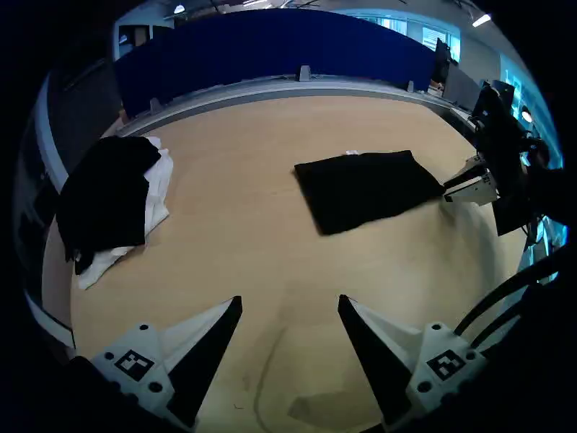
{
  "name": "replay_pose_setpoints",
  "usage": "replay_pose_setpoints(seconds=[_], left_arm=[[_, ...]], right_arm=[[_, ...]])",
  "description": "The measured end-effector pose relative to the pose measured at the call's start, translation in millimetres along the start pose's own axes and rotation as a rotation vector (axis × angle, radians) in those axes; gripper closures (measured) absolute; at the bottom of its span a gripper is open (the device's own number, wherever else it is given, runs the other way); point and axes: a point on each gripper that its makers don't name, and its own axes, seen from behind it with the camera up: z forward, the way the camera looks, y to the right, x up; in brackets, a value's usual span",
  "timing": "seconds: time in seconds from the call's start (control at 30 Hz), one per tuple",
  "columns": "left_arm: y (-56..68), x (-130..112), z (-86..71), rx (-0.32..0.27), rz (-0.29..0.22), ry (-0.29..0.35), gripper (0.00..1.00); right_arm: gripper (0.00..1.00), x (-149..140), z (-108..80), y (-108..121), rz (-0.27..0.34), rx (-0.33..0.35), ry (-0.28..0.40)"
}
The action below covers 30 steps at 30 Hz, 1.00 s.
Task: Fold towel
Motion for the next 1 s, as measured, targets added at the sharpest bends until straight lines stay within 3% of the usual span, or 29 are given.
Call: replay_pose_setpoints(seconds=[0.1,0.5,0.63,1.0], left_arm=[[-0.5,-2.9,-1.5,0.003,-0.001,-0.002,0.01],[3.0,-5.2,-3.5,-0.003,-0.001,-0.005,0.01],[4.3,-5.9,-4.1,-0.004,0.001,-0.006,0.01],[5.4,-10.0,-9.1,-0.006,-0.001,-0.007,0.01]], right_arm=[[0.71,0.7,2.1,5.5,0.010,-0.016,0.005],[0.74,-4.0,4.5,4.3,0.000,-0.011,-0.013],[0.91,-2.9,6.2,6.5,-0.004,-0.025,-0.011],[0.92,7.5,1.1,9.9,0.006,-0.031,0.010]])
